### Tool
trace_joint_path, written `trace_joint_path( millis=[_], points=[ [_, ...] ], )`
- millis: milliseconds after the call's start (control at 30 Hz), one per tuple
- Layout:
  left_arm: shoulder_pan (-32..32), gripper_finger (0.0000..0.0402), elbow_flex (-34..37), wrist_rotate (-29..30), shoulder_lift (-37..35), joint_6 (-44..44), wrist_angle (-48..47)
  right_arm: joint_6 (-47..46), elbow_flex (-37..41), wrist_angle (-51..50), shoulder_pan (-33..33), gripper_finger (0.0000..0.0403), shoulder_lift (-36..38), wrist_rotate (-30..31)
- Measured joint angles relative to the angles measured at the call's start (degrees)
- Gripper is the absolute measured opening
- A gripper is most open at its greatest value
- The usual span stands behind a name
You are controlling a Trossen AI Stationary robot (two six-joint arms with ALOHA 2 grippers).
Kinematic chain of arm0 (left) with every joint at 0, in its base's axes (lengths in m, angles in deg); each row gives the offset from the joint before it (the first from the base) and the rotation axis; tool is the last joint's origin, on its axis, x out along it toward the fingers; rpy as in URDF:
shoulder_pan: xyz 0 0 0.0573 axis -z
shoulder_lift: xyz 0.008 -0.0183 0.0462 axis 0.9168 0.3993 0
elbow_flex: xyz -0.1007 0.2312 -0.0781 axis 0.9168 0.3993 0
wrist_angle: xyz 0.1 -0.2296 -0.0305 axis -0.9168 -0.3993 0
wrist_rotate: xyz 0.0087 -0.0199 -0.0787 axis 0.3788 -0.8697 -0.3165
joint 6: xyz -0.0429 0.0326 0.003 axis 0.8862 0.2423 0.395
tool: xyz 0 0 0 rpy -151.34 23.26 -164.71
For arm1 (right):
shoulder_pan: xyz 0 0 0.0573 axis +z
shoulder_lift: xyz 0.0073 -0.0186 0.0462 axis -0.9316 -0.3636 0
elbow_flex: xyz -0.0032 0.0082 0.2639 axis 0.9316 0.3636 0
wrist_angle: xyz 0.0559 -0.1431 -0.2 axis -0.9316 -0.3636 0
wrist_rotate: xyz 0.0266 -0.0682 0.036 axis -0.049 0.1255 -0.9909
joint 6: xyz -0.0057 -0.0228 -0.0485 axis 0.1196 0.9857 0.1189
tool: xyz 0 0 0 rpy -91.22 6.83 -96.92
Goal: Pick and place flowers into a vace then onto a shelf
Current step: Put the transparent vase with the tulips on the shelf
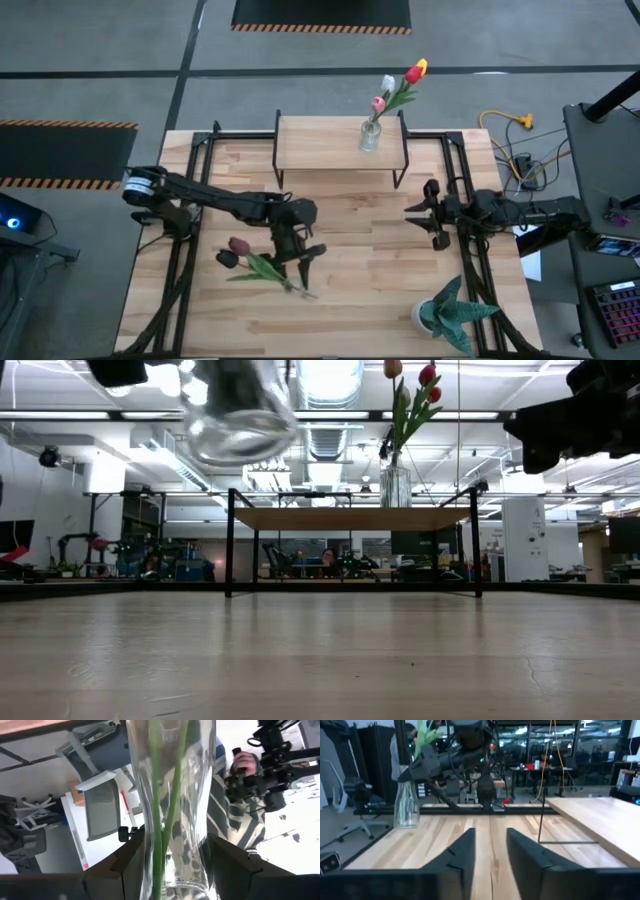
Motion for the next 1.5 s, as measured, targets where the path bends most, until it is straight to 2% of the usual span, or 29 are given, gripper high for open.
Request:
trace_joint_path(
  millis=[133,300,600,800,1000,1233,1500],
  points=[
    [-1.52,0.0171,-2.05,-1.25,2.67,-1.37,0.03,0.08,-0.4,-0.18,0.0,0.0155,-2.8,0.0],
    [-3.16,0.0171,-3.29,-3.8,4.31,-1.71,-0.02,3.27,-4.64,-0.04,0.02,0.0217,-8.66,-0.13],
    [-4.62,0.0171,-3.04,-3.85,3.83,-0.42,-0.04,3.0,-12.89,-0.04,0.02,0.0278,-22.03,-0.58],
    [-7.45,0.0171,-3.04,-2.66,3.76,-0.39,-0.53,0.18,-17.57,-0.15,0.44,0.0301,-31.21,-1.9],
    [-11.62,0.0171,-4.97,1.84,3.76,-0.39,0.29,-1.02,-23.02,-0.1,2.96,0.0313,-39.8,-4.16],
    [-14.01,0.0171,-6.4,4.86,3.76,-1.32,0.41,1.39,-28.26,-0.09,7.23,0.0302,-48.34,-3.1],
    [-14.9,0.0171,-6.41,7.47,3.74,-0.87,2.72,2.65,-32.34,2.03,7.78,0.0288,-56.31,0.14]
  ],
)
